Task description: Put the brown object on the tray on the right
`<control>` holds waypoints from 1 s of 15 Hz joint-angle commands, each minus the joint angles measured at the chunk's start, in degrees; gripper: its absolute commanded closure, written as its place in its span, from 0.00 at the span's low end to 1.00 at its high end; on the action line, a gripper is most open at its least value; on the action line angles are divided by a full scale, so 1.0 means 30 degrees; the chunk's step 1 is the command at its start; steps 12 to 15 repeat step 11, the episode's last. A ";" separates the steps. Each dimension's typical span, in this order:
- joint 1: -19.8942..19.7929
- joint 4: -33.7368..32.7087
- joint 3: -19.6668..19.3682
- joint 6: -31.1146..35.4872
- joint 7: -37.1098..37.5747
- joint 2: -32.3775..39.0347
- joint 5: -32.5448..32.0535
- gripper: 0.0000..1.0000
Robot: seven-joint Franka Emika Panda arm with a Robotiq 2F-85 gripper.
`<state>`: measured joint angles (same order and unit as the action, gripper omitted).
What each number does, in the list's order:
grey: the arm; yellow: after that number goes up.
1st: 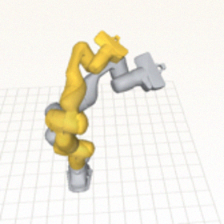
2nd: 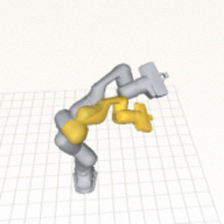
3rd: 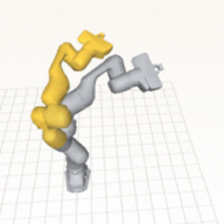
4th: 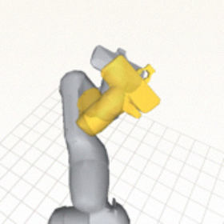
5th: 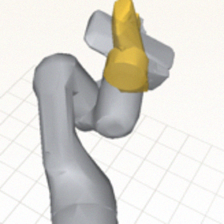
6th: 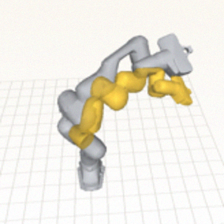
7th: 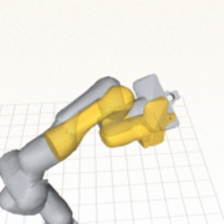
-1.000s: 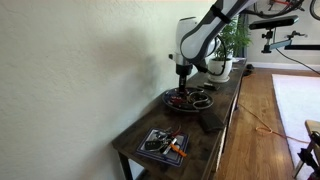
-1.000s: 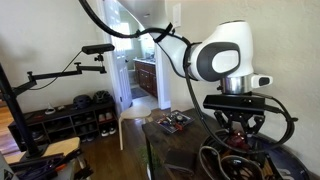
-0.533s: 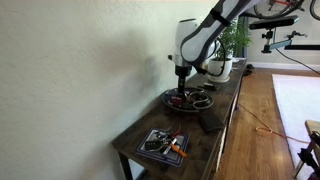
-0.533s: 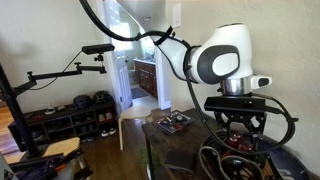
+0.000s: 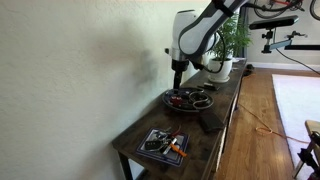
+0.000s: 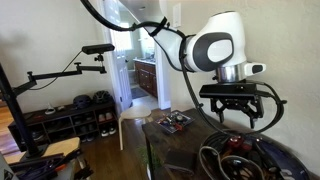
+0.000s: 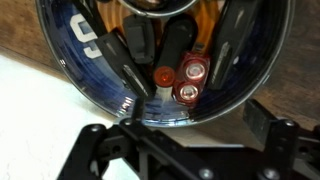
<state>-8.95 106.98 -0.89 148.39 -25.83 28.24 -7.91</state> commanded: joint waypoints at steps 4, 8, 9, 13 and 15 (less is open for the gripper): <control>0.1348 0.1986 -0.0299 -0.2319 0.3589 -0.3255 -0.0229 0.00; 0.1469 0.1098 -0.0105 -0.2716 0.3797 -0.2709 0.0005 0.00; 0.1617 0.1238 -0.0106 -0.2908 0.4104 -0.2938 0.0001 0.00; 0.1751 0.1450 -0.0122 -0.3012 0.4367 -0.3195 -0.0004 0.00; 0.1751 0.1450 -0.0122 -0.3012 0.4367 -0.3195 -0.0004 0.00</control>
